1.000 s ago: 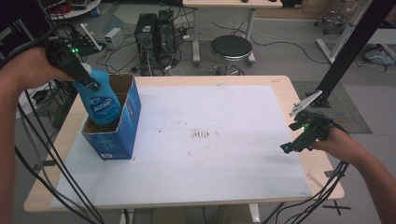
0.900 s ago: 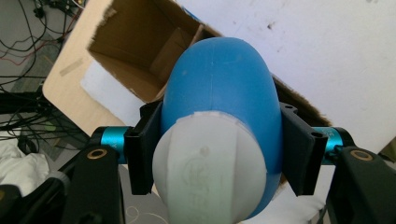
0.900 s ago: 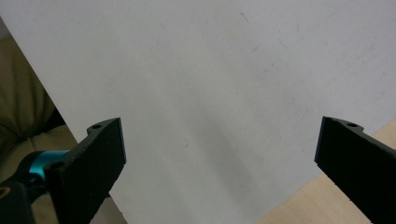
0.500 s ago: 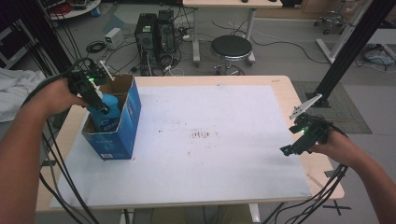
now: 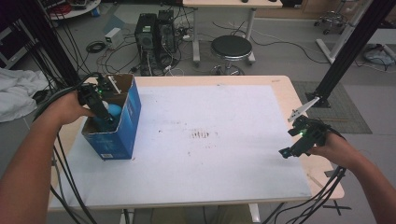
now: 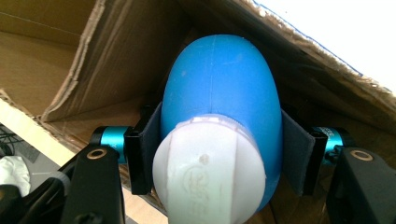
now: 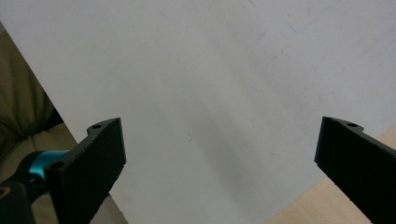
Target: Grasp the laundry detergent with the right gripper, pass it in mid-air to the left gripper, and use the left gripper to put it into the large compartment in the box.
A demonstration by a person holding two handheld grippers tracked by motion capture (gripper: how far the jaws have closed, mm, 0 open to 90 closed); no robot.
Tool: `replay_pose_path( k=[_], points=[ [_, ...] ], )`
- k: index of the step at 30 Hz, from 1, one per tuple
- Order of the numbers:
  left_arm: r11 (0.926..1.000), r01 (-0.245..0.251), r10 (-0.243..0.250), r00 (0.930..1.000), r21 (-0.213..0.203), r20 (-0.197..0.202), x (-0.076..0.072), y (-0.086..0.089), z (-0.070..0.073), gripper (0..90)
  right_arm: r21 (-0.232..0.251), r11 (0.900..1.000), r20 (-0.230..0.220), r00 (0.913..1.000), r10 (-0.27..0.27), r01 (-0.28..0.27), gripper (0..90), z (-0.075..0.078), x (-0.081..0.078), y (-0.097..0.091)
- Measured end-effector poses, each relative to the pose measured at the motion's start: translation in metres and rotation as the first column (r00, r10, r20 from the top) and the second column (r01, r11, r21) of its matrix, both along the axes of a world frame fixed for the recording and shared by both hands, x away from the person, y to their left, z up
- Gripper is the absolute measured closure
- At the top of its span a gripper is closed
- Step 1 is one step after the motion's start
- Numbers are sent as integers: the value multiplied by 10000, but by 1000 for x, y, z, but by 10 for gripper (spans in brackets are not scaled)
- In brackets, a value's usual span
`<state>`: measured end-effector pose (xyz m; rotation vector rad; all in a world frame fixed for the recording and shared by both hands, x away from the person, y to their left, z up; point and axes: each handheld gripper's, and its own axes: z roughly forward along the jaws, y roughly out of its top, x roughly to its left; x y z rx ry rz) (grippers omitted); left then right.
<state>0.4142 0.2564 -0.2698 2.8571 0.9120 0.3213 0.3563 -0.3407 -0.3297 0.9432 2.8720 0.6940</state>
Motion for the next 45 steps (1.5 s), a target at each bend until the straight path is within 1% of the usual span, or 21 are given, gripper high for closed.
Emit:
replay_pose_path(
  k=[14,15,16,21,23,25,30,31,33,34,35,36,37,38,39,40,41,42,43,44,45],
  points=[
    [9998,-27,28,10000,173,-52,-2,-1,-1,384,8,10000,62,10000,7,-7,9,0,-3,0],
    [9996,-38,39,10000,268,-11,-2,-2,-1,321,30,10000,126,9999,32,-33,9,1,-4,-1],
    [9997,-59,59,10000,235,3,-2,-2,-1,294,43,10000,165,9999,24,-24,9,1,-4,-1],
    [10000,-39,39,9999,-63,118,-5,-1,5,293,88,10000,274,9996,8,-10,9,2,-5,-3],
    [9999,-70,71,9999,-87,150,-6,-1,6,251,65,10000,302,9995,51,-53,9,2,-6,-3],
    [9999,-74,77,9998,-132,205,-7,-1,7,243,100,9999,325,9994,73,-77,9,2,-6,-3],
    [9995,-135,147,9989,-285,440,-9,2,18,243,118,9999,383,9992,84,-89,9,4,-9,-4],
    [9992,-183,205,9978,-359,625,-10,4,24,243,134,9999,413,9991,79,-84,9,5,-9,-4],
    [9989,-210,239,9971,-413,717,-11,5,28,243,161,9998,478,9988,94,-102,9,5,-10,-5],
    [9980,-230,282,9958,-596,868,-12,6,35,243,191,9998,503,9987,64,-74,9,6,-10,-5],
    [9980,-230,282,9958,-596,868,-12,6,35,243,191,9998,503,9987,64,-74,9,6,-10,-5],
    [9970,-229,304,9942,-735,1032,-14,6,42,243,180,9998,512,9987,47,-56,9,7,-11,-5],
    [9970,-229,304,9942,-735,1032,-14,6,42,243,183,9998,539,9985,57,-67,9,8,-11,-6],
    [9959,-245,338,9936,-871,1074,-16,6,46,243,199,9998,576,9983,78,-90,9,8,-12,-6],
    [9924,-165,312,9923,-1220,1202,-19,5,54,243,207,9997,628,9980,106,-119,9,9,-12,-6],
    [9924,-165,312,9923,-1220,1202,-19,5,54,243,219,9997,661,9978,64,-79,9,9,-13,-6],
    [9882,-72,277,9908,-1528,1324,-22,3,62,243,215,9997,685,9976,88,-103,9,10,-12,-6],
    [9882,-72,277,9908,-1528,1324,-22,3,62,243,222,9997,698,9975,68,-84,9,10,-13,-7],
    [9871,41,187,9898,-1603,1410,-24,1,66,243,241,9997,715,9974,47,-64,9,11,-12,-7],
    [9858,171,105,9866,-1668,1629,-26,-4,73,243,248,9997,716,9974,20,-38,9,11,-13,-7],
    [9858,171,105,9866,-1668,1629,-26,-4,73,243,248,9997,716,9974,20,-38,9,11,-13,-7]
  ],
)
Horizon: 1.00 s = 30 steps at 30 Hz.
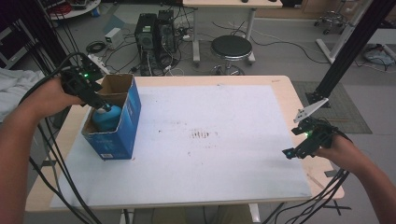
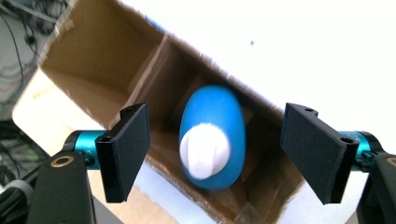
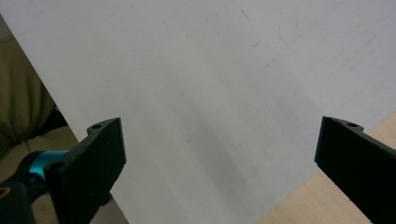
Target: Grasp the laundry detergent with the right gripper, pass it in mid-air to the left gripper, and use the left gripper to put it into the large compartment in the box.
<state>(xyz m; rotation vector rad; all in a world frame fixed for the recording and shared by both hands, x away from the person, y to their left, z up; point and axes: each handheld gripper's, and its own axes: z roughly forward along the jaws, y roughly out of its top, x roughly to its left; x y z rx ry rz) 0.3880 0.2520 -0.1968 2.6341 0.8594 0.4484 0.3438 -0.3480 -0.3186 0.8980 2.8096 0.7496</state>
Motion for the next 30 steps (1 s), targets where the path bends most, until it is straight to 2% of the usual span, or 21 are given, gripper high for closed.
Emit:
replay_pose_path(
  k=[3,8,11,15,16,17,20,21,22,24,25,27,29,30],
  points=[
    [10000,95,-95,9999,-4,93,-3,-13,11,243,30,10000,22,10000,14,-15,9,1,0,1],
    [9989,474,-474,9988,35,132,-4,-27,15,243,39,10000,68,9999,80,-80,9,3,-1,3],
    [9950,993,-991,9949,-107,194,-3,-38,13,243,56,10000,63,10000,73,-74,9,5,-1,6],
    [9889,1460,-1460,9893,-277,44,0,-57,5,243,79,9999,133,9998,140,-141,9,7,-1,8],
    [9831,1821,-1823,9832,-178,-81,2,-67,2,243,107,9998,162,9997,170,-172,10,8,-1,10],
    [9831,1821,-1823,9832,-178,-81,2,-67,2,243,107,9998,162,9997,170,-172,10,8,-1,10],
    [9756,2187,-2189,9757,-179,-76,6,-84,-1,243,118,9997,176,9996,203,-205,10,9,-1,14],
    [9688,2468,-2469,9690,-224,-32,9,-95,-3,242,109,9998,132,9997,194,-195,9,9,-1,15],
    [9660,2582,-2583,9661,-163,-14,11,-101,-4,234,127,9997,153,9997,199,-201,9,9,-1,15],
    [9644,2640,-2642,9644,-155,-71,13,-107,-5,123,129,9997,164,9996,213,-215,9,9,0,16],
    [9615,2741,-2744,9615,-212,-128,15,-111,-6,122,125,9997,136,9997,195,-197,9,9,0,17],
    [9513,3080,-3082,9512,-111,-168,20,-124,-7,122,131,9998,129,9998,173,-174,10,9,1,17],
    [9494,3140,-3139,9492,-8,-198,21,-128,-7,121,126,9998,156,9997,168,-170,9,9,1,17],
    [9480,3179,-3177,9480,140,-173,22,-131,-8,70,140,9997,164,9997,201,-203,9,10,1,17]
  ],
)
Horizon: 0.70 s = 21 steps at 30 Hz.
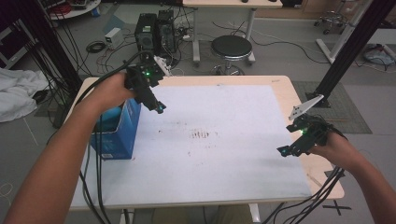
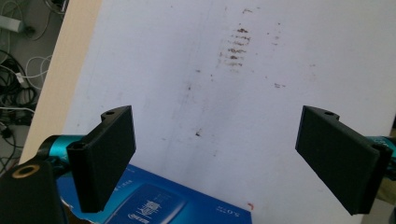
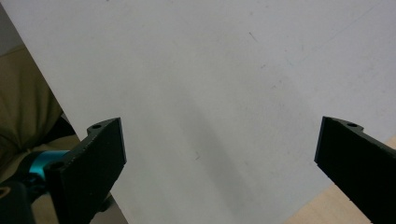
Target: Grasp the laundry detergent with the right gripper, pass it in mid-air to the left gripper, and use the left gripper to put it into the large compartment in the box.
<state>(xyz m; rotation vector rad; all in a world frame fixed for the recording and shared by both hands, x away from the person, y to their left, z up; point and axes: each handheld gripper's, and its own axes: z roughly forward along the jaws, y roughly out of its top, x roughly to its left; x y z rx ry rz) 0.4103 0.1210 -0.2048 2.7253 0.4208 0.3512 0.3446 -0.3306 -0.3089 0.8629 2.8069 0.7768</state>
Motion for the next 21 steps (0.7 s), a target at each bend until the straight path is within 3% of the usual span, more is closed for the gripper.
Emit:
replay_pose_path(
  k=[2,4,7,11,15,21],
  points=[
    [9997,-48,46,9999,224,115,3,-6,-2,26,-6,10000,12,10000,-8,8,9,1,0,1],
    [9991,203,-215,9992,374,341,4,-10,-5,26,-19,10000,8,10000,-2,2,9,1,0,1],
    [9957,250,-265,9995,897,158,8,-17,-11,26,2,10000,12,10000,41,-41,10,2,1,4],
    [9948,314,-329,9994,966,144,10,-21,-14,27,30,10000,39,10000,75,-75,10,3,2,6],
    [9956,427,-441,9989,837,142,14,-25,-15,27,2,10000,7,10000,58,-58,10,4,4,9],
    [9974,649,-643,9977,308,-224,21,-31,-13,27,12,10000,6,10000,9,-9,10,7,6,11]
  ],
)
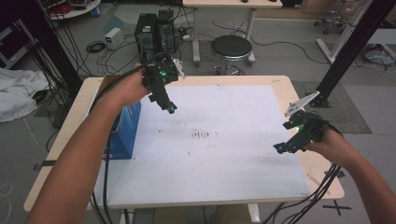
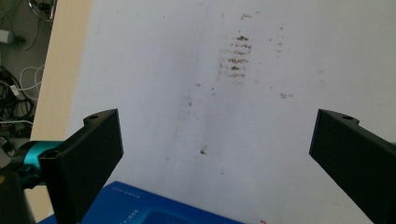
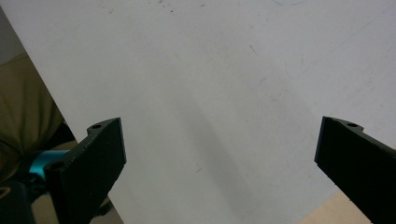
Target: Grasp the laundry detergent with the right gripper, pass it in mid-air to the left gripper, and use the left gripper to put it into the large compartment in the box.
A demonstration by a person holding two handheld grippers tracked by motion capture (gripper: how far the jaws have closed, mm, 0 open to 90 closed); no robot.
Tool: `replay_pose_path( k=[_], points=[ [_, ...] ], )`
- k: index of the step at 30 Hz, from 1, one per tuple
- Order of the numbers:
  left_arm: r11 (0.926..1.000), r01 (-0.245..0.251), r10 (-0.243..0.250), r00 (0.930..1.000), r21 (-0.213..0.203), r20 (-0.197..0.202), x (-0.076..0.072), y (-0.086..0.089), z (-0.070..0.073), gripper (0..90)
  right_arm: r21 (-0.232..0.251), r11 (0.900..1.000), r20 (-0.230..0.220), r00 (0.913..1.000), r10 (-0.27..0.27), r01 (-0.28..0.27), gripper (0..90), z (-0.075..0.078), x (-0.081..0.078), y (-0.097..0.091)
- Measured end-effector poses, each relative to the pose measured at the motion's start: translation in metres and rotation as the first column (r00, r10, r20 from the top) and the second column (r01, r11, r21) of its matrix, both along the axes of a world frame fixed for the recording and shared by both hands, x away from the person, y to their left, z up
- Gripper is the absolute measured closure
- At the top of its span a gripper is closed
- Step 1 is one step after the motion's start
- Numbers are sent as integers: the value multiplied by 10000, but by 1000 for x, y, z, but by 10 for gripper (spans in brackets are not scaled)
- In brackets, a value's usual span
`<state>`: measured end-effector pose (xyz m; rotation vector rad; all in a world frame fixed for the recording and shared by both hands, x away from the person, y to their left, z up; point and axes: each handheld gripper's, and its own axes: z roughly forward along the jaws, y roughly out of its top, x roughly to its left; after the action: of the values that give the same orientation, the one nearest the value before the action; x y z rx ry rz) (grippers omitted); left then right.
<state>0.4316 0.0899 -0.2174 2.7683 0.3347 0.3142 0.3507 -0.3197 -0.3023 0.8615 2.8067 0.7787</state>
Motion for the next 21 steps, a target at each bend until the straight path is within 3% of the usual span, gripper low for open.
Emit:
replay_pose_path(
  k=[7,9,21],
  points=[
    [9998,-157,157,9999,142,55,6,-12,4,27,78,9999,91,9999,-117,117,9,6,4,3],
    [9997,-233,233,9997,-37,-95,8,-14,4,27,68,9999,100,9999,-127,126,10,8,4,5],
    [9998,105,-109,9996,-161,-253,12,-18,-1,27,-52,10000,115,9999,34,-33,9,11,6,14]
  ],
)
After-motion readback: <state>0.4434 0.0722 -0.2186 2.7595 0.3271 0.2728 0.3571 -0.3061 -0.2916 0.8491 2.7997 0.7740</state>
